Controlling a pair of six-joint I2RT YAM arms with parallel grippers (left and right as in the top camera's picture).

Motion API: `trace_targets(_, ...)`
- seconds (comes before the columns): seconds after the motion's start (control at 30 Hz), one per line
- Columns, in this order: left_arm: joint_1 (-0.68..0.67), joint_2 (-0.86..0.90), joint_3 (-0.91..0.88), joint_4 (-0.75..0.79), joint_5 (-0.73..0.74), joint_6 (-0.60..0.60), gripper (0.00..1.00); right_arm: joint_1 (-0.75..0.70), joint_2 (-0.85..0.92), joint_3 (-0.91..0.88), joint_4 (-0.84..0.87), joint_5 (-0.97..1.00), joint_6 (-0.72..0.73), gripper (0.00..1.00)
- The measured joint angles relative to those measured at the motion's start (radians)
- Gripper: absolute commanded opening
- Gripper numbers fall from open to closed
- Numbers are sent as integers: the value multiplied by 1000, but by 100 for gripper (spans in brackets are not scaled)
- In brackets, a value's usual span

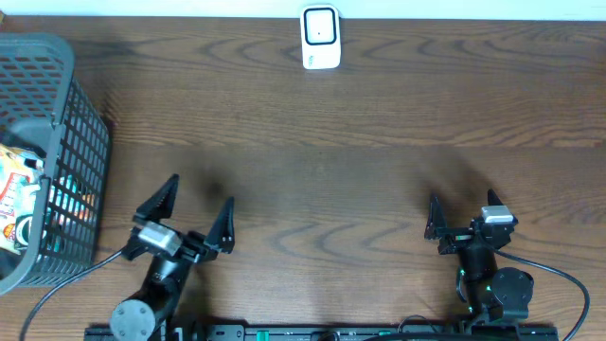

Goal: Scan the item barcode
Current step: 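Reach the left gripper into the basket and grasp the mint-green wipes pack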

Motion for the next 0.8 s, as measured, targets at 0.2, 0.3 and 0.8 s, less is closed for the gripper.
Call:
trace_targets(0.2,0,200,271,-2,-50,63,97,0,-1,0,0,0,0,99)
trace_targets(0.3,0,341,413,-10,-60,109,98,0,0,0,0,0,0,99)
trace_targets(0.8,497,1279,1763,-1241,-274,287,97,0,0,0,0,1,0,99)
